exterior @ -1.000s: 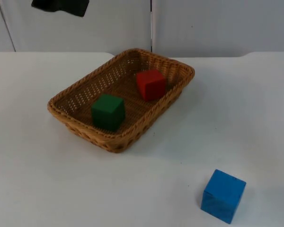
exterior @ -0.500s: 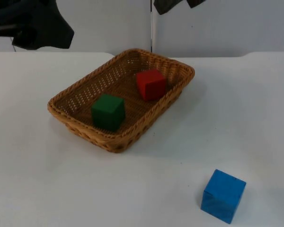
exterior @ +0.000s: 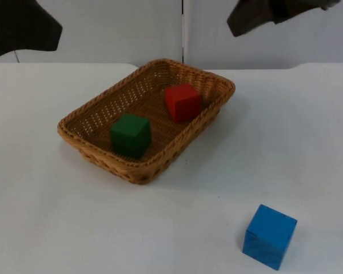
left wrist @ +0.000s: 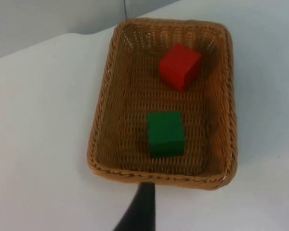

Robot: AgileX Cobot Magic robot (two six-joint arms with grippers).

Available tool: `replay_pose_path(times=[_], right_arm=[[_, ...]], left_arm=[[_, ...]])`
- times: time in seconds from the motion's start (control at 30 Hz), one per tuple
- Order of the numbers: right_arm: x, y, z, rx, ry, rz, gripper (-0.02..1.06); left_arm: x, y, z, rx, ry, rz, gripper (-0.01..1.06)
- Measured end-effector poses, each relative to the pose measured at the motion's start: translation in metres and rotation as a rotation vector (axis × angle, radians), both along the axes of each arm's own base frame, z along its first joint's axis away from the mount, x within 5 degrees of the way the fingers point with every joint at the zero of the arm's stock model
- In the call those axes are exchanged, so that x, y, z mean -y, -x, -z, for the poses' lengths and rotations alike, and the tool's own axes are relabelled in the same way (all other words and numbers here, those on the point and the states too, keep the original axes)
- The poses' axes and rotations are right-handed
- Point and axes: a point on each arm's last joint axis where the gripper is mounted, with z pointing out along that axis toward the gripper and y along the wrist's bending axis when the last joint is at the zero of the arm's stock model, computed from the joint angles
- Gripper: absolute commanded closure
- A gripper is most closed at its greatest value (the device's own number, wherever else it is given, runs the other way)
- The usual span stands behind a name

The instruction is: Pick up one cube with each hand and place exactly two cubes into the same basket, leaving the remaining cube outside.

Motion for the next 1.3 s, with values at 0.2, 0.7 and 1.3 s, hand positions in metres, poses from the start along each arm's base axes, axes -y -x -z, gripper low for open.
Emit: replay_pose_path(times=[0.2,0.7,1.3], right_arm=[[0.015,0.026,0.002,0.003,0.001,0.008,0.36],[0.053,0.093,-0.022,0.105,-0.059,0.020,0.36],[0.095,0.170,-0.032,0.227,-0.157,0.038,0.36]], left_arm=[[-0.008,0.022,-0.015,0.051,0.023,0.005,0.19],[-0.022,0.054,-0.032,0.121,0.037,0.009,0.19],[-0.035,0.092,-0.039,0.132,0.064,0.024,0.19]])
